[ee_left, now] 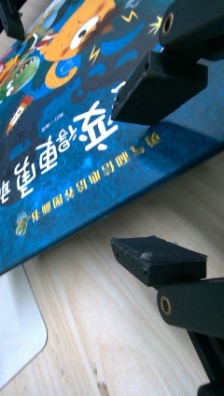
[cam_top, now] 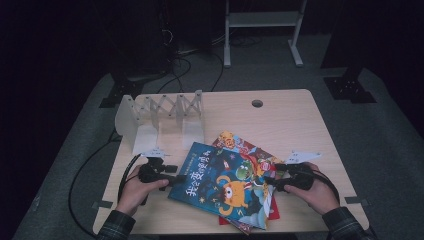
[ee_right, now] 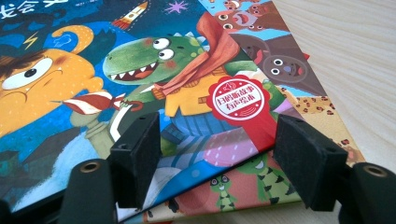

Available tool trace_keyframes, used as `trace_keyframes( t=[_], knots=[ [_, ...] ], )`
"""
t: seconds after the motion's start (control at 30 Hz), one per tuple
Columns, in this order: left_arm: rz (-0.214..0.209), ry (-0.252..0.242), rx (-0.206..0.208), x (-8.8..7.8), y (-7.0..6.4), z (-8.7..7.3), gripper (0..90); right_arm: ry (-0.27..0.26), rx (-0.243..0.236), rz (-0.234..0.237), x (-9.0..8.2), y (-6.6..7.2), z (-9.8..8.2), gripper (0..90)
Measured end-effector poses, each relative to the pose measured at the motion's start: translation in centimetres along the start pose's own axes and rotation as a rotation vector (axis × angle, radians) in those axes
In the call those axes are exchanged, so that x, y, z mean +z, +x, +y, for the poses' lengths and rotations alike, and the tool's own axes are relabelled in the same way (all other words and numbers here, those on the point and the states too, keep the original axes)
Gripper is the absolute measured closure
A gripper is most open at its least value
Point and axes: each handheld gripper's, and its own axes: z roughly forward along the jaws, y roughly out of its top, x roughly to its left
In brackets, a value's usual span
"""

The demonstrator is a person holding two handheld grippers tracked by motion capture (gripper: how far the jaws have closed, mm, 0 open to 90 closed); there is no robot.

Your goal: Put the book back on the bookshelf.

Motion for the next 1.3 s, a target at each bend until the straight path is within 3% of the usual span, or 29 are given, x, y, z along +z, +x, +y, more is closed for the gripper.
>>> trace_keyframes(
  t=[0.17,0.43,0.7,1.0,1.17,1.3],
  knots=[
    [-0.005,0.006,-0.004,0.0,0.1,0.1,31.5,-0.009,0.005,0.01,0.6,0.4,0.3,30.2],
    [0.014,0.011,-0.048,-0.5,0.8,-0.1,28.3,-0.013,-0.005,0.02,1.8,1.5,1.1,30.1],
    [-0.007,0.0,-0.094,-0.3,1.5,-0.3,25.0,-0.014,-0.016,0.008,2.5,2.3,1.7,29.9],
    [-0.058,-0.003,-0.142,0.4,1.8,-0.6,19.0,-0.029,-0.017,0.003,2.9,2.7,1.8,28.1],
    [-0.069,0.006,-0.155,0.5,1.9,-0.5,19.5,-0.034,-0.015,-0.001,3.0,2.8,1.8,26.4],
    [-0.07,0.016,-0.183,0.1,2.2,-0.3,25.4,-0.034,-0.014,-0.003,3.0,2.9,1.8,26.0]
  ],
)
